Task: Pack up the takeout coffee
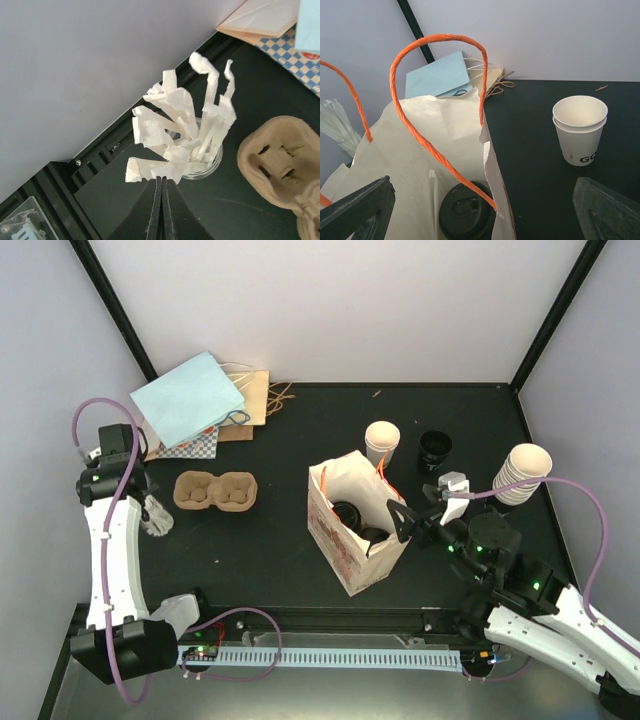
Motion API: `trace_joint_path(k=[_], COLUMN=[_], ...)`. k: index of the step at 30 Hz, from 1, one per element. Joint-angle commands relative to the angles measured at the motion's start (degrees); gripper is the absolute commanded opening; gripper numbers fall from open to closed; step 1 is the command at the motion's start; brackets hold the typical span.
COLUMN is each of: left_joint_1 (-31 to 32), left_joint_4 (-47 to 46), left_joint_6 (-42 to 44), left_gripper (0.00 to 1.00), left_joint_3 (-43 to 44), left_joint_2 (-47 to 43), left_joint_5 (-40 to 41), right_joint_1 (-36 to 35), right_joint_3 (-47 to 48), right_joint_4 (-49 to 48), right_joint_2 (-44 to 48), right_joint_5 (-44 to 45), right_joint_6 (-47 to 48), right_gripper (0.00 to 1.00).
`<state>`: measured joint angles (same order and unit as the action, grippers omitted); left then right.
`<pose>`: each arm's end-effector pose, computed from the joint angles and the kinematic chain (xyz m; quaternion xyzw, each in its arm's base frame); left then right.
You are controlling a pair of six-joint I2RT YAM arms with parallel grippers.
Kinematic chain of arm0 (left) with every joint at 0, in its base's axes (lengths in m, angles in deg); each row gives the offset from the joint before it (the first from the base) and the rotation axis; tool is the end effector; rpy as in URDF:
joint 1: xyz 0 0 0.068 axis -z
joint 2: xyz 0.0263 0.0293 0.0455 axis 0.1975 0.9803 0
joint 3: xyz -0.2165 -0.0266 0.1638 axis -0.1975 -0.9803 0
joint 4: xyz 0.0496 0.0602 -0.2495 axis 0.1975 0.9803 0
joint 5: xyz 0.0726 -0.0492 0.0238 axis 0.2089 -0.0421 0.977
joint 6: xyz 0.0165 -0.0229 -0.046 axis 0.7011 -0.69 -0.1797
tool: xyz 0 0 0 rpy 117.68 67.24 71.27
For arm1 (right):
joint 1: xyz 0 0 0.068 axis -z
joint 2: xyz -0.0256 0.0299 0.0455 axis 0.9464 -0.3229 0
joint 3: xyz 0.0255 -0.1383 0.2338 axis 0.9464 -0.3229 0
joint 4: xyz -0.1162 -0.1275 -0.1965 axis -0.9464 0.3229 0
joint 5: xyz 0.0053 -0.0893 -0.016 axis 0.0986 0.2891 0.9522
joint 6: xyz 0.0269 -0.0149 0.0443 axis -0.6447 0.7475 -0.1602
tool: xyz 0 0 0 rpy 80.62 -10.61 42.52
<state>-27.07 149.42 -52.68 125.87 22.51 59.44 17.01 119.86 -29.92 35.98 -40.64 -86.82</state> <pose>0.1701 0.0645 0.3474 -0.3892 0.8533 0.2000 0.2834 0.0753 0.0858 0.3227 -0.1138 0.7657 0.2932 0.5611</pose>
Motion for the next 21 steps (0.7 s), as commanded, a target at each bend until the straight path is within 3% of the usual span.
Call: trace_joint_path(k=[1,10,14,21], left_joint_1=[-0.3,-0.4,0.0,0.0], left_joint_4=[4.4,6.5,9.6,6.4], left_joint_6=[0.0,0.1,-1.4,-3.3], left_gripper=[0.02,0.01,0.02,0.02], left_joint_3=[6.2,12.2,17.3,18.3], left_joint_2=[0.0,-3.8,-5.2,-12.2], left_joint_5=[-3.1,-12.7,-12.0,-17.0], right_joint_1=[-0.1,-0.1,-0.1,-0.1], right_joint_3=[0.1,0.0,0.2,0.3], right_joint_4=[-1.2,-1.2,-0.9,-0.8], right_joint_2=[-0.2,-0.1,-0.5,-1.7], right_joint_5=[0.6,0.4,-0.4,-1.4], right_joint_6=[0.3,0.2,0.2,0.0], right_gripper=[1.00,1.00,1.00,1.00])
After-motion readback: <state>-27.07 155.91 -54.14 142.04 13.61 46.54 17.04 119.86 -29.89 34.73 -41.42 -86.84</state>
